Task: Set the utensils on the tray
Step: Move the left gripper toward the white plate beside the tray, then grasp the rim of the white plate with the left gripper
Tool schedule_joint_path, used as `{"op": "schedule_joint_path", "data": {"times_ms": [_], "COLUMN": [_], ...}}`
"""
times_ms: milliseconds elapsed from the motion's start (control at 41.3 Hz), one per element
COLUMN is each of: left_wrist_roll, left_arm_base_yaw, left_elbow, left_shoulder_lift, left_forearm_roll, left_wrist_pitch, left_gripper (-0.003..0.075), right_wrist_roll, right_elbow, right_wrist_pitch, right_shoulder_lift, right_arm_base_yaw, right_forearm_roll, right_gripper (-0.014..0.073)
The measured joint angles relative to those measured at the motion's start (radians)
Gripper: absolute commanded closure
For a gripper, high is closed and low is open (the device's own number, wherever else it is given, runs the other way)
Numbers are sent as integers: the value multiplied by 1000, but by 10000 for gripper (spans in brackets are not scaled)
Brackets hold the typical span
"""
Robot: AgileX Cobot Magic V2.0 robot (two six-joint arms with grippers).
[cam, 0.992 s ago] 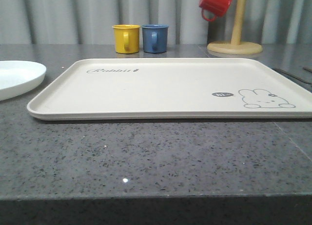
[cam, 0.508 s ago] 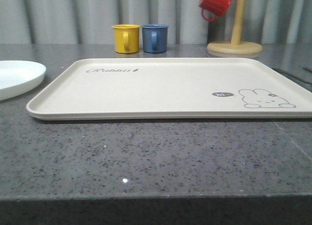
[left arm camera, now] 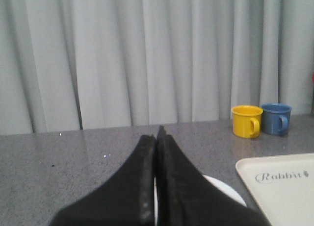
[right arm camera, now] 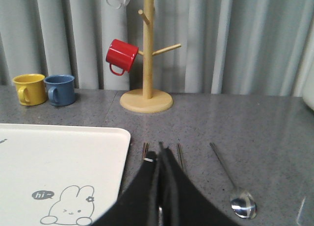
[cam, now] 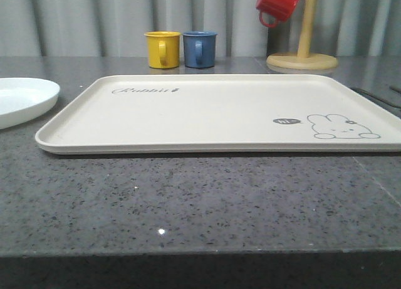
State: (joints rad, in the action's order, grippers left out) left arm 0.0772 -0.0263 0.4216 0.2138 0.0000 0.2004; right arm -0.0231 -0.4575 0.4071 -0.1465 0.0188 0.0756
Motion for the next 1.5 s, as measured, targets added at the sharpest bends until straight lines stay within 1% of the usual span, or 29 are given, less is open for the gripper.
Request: {"op": "schedule_joint_path", "data": {"times_ms": [145, 290, 314, 363, 435, 484, 508, 532, 556, 580, 629, 677, 701, 750, 943, 1088, 1185, 1282, 1403, 1500], "left_wrist_roll": [0, 0, 0, 0, 0, 0, 0, 0, 0, 0, 0, 0, 0, 0, 0, 0, 0, 0, 25, 64], "left_arm_base_yaw": [0, 0, 0, 0, 0, 0, 0, 0, 0, 0, 0, 0, 0, 0, 0, 0, 0, -6, -66, -146], "left_elbow": [42, 48, 48, 48, 48, 48, 48, 48, 48, 48, 48, 48, 48, 48, 48, 48, 59, 105, 206, 304], "left_shoulder_lift": [125, 159, 159, 159, 159, 159, 159, 159, 159, 159, 159, 159, 159, 159, 159, 169, 215, 295, 430, 562], "left_forearm_roll": [17, 21, 21, 21, 21, 21, 21, 21, 21, 21, 21, 21, 21, 21, 21, 19, 16, 12, 10, 10], "left_wrist_pitch": [19, 19, 19, 17, 13, 13, 13, 13, 13, 13, 13, 13, 13, 13, 13, 2, -16, -10, 71, 183], "left_gripper": [739, 737, 731, 694, 552, 432, 358, 286, 237, 178, 98, 68, 65, 69, 72, 95, 102, 102, 102, 102], "right_wrist_roll": [0, 0, 0, 0, 0, 0, 0, 0, 0, 0, 0, 0, 0, 0, 0, 0, 0, 0, 0, 0], "right_elbow": [-73, -80, -80, -80, -82, -82, -82, -82, -82, -82, -83, -84, -84, -84, -84, -84, -84, -84, -84, -84], "right_wrist_pitch": [38, 33, 32, 30, 27, 27, 27, 27, 27, 27, 27, 27, 27, 27, 27, 27, 27, 27, 27, 27], "right_shoulder_lift": [-120, -173, -173, -173, -173, -173, -173, -173, -173, -173, -173, -173, -173, -173, -173, -173, -173, -173, -173, -173], "right_arm_base_yaw": [0, 0, 0, 0, 0, 0, 0, 0, 0, 0, 0, 0, 0, 0, 0, 0, 0, 0, 0, 0], "right_forearm_roll": [13, 15, 17, 17, 19, 19, 19, 19, 19, 19, 19, 19, 19, 19, 19, 19, 19, 19, 19, 19], "right_gripper": [706, 704, 701, 675, 565, 466, 386, 335, 270, 223, 112, 38, 6, -27, -15, -15, -15, -15, -15, -15]}}
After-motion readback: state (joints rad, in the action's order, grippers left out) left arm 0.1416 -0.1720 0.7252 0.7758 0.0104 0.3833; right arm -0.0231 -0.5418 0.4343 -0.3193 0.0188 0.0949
